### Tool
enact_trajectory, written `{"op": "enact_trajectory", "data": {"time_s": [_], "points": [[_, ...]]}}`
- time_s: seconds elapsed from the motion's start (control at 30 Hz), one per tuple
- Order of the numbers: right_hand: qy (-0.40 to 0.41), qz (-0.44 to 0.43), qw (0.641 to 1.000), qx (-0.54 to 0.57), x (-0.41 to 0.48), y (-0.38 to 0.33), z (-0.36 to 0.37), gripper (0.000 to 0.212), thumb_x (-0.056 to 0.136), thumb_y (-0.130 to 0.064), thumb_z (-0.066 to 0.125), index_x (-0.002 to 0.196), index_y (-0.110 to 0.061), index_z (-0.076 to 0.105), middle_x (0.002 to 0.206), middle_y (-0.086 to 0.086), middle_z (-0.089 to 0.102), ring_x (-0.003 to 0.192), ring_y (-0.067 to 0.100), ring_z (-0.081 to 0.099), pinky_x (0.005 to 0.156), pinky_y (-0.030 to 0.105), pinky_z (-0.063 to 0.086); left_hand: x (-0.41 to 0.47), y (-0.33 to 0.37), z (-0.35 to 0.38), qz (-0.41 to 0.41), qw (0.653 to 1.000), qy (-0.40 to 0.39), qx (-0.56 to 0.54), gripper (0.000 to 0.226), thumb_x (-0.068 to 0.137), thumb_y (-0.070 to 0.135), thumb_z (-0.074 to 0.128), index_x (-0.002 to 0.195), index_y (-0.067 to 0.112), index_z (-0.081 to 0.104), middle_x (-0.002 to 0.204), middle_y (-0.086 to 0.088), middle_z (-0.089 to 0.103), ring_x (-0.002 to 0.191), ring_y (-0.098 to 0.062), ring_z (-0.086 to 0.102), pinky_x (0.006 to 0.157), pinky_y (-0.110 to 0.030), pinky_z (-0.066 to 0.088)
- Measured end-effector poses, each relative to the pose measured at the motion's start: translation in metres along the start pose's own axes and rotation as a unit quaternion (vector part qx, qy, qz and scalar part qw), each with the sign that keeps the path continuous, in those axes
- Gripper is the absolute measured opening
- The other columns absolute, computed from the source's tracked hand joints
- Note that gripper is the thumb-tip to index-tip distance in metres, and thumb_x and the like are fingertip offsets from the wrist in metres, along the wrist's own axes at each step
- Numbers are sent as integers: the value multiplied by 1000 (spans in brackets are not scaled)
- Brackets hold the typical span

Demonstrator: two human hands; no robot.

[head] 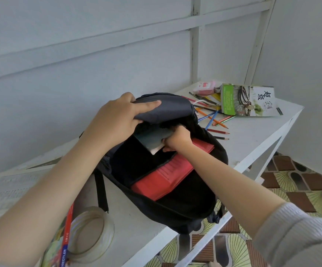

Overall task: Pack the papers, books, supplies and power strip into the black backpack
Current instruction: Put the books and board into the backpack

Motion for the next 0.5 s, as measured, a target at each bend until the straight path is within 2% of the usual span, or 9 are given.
{"op": "enact_trajectory", "data": {"time_s": [0.07, 0.13, 0.17, 0.23, 0.27, 0.3, 0.37, 0.43, 0.5], "points": [[14, -19, 998, -65, -4, 1, -8, 22, 80, -4, 60, 101, 5, 60, 84, 18, 70, 72, 32, 70, 70, 40, 58, -1, 0, 6, -6, 1000, -8, -3, 58, 91, 18, 55, 134, 52, 36, 94, 2, 38, 87, -28, 51, 68, -29, 31], [-7, -37, 996, -83, -15, 4, -15, 19, 85, -7, 57, 101, 3, 57, 80, 18, 68, 67, 30, 69, 70, 39, 58, -1, 0, 12, -17, 1000, -19, -6, 58, 91, 20, 55, 134, 54, 35, 99, 0, 43, 92, -28, 52, 70, -27, 30], [-22, -49, 995, -88, -22, 6, -19, 24, 87, -10, 57, 106, 3, 56, 84, 18, 68, 70, 29, 69, 74, 37, 58, -1, 0, 16, -21, 999, -24, -9, 58, 91, 21, 57, 134, 54, 35, 104, -3, 47, 95, -28, 53, 70, -27, 29], [-44, -77, 991, -101, -35, 11, -32, 36, 88, -16, 59, 120, 0, 57, 105, 14, 68, 85, 26, 68, 84, 27, 52, 0, 1, 23, -29, 999, -33, -14, 60, 88, 26, 61, 134, 54, 34, 113, -3, 50, 98, -27, 55, 70, -27, 31], [-54, -86, 989, -107, -43, 15, -41, 36, 89, -18, 59, 122, -4, 59, 109, 11, 67, 85, 23, 67, 84, 22, 49, 0, 1, 27, -34, 999, -40, -12, 62, 86, 30, 63, 135, 54, 32, 114, -1, 51, 99, -26, 55, 70, -28, 33], [-62, -90, 990, -91, -51, 19, -50, 33, 90, -19, 58, 120, -8, 61, 105, 9, 69, 77, 20, 67, 79, 21, 51, 0, 0, 32, -39, 998, -46, -8, 65, 83, 35, 65, 135, 54, 31, 116, 1, 50, 101, -24, 55, 72, -29, 36], [-76, -75, 994, -17, -65, 32, -69, 26, 91, -17, 55, 115, -15, 63, 90, 6, 70, 62, 22, 68, 65, 26, 57, 2, -1, 43, -32, 998, -61, -2, 74, 74, 50, 70, 137, 51, 32, 131, 1, 46, 116, -23, 47, 88, -33, 38], [-50, -55, 996, 40, -71, 47, -91, 21, 92, -13, 53, 108, -19, 63, 79, 3, 70, 55, 20, 66, 52, 28, 56, 6, 6, 53, -14, 996, -87, -32, 88, 61, 69, 64, 139, 47, 31, 146, -3, 34, 131, -23, 32, 106, -33, 25], [-2, -29, 997, 78, -70, 63, -113, 19, 92, -10, 51, 105, -16, 64, 73, 3, 70, 50, 17, 62, 48, 27, 53, 15, 22, 61, -9, 991, -91, -97, 92, 56, 79, 49, 140, 46, 31, 149, 0, 29, 136, -19, 24, 108, -28, 16]]}}
Point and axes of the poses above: each hand's wrist, its own x-axis towards the middle knuckle, its own z-axis out of the palm, y = z × x, the point moved 3 cm from there along x, towards the middle knuckle
